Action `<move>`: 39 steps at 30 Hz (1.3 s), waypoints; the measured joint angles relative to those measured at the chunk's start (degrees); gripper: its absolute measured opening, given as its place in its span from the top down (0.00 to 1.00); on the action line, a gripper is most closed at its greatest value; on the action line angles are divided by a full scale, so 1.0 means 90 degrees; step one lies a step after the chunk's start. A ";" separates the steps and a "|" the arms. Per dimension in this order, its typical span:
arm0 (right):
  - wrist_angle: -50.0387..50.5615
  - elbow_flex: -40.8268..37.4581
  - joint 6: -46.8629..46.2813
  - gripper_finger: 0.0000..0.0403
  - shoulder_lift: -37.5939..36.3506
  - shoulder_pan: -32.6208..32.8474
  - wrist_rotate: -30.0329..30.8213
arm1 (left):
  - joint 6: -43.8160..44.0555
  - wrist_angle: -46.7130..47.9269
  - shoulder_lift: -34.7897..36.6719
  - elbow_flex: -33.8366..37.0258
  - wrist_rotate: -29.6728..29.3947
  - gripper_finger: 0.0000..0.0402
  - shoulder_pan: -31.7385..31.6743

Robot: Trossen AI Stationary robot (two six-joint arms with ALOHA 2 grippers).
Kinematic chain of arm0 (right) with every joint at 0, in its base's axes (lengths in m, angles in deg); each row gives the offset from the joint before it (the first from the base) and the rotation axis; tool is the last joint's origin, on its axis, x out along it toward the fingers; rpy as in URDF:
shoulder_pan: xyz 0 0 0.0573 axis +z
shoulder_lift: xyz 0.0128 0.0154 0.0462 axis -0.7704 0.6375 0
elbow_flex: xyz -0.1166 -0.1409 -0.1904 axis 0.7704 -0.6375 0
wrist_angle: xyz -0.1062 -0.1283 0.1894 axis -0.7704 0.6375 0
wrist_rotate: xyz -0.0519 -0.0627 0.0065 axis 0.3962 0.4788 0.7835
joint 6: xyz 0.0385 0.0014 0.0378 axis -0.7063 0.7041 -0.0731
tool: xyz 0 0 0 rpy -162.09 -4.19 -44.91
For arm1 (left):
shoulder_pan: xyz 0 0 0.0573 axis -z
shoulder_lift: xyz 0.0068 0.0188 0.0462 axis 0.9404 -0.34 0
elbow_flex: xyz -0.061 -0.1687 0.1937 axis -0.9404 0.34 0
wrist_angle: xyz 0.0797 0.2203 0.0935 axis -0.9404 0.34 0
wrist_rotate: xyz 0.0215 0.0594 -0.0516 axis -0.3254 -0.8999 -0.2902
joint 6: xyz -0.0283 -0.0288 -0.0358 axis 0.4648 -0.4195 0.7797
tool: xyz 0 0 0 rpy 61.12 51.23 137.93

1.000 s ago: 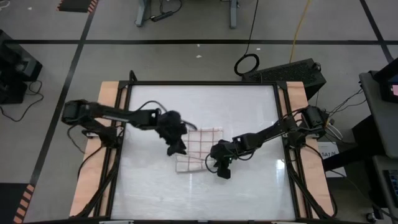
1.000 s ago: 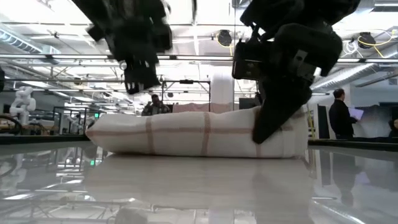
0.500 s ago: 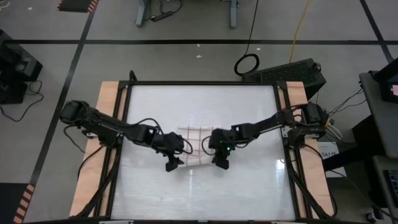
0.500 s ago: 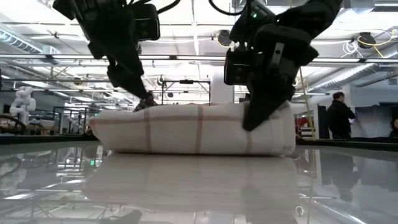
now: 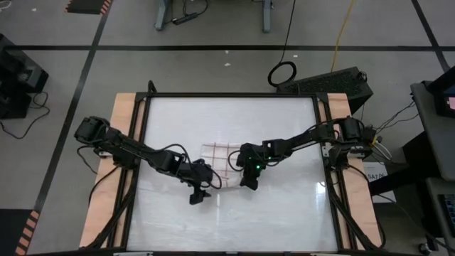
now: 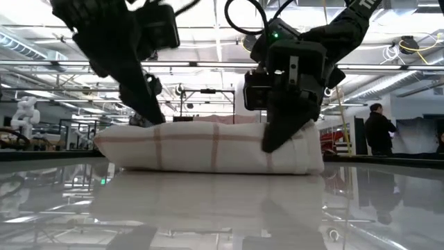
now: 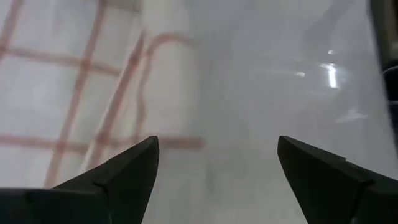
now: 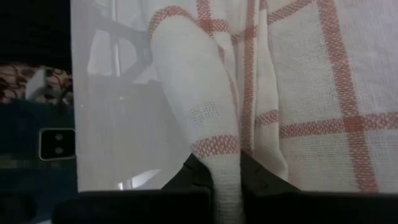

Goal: Roll towel
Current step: Roll the white checkered towel

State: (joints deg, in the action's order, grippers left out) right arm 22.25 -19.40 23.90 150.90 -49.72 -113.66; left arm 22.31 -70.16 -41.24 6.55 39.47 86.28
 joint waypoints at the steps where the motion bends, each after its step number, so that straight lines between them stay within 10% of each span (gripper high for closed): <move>1: -0.0020 0.0000 -0.0055 0.99 -0.0005 0.0002 0.0000 | -0.0003 -0.0085 0.0002 -0.0005 -0.0107 0.18 0.0060; 6: -0.0115 0.0000 -0.0115 0.99 -0.0009 0.0000 -0.0226 | -0.0154 0.0093 0.0002 -0.0005 -0.1395 0.18 0.0356; 16: -0.0213 0.0000 0.0080 0.99 -0.0016 -0.0051 -0.0632 | -0.0406 0.0614 -0.0345 0.0002 -0.1831 0.16 0.0466; 22: -0.0216 0.0000 0.0206 0.99 -0.0016 -0.0055 -0.0654 | -0.0823 0.0589 -0.0484 0.0000 -0.0698 0.34 0.0106; 30: -0.0130 0.0000 0.0513 0.99 -0.0019 0.0027 -0.0666 | -0.0637 0.0522 -0.0488 0.0000 0.0360 0.94 -0.0463; 39: 0.0068 0.0000 0.0874 0.89 -0.0019 0.0063 -0.1062 | 0.0015 0.0277 -0.0488 -0.0005 0.2542 0.96 -0.1370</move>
State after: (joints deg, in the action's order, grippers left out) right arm 22.86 -19.40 31.76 150.73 -49.16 -123.22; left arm 22.44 -67.66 -45.63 6.50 62.34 73.95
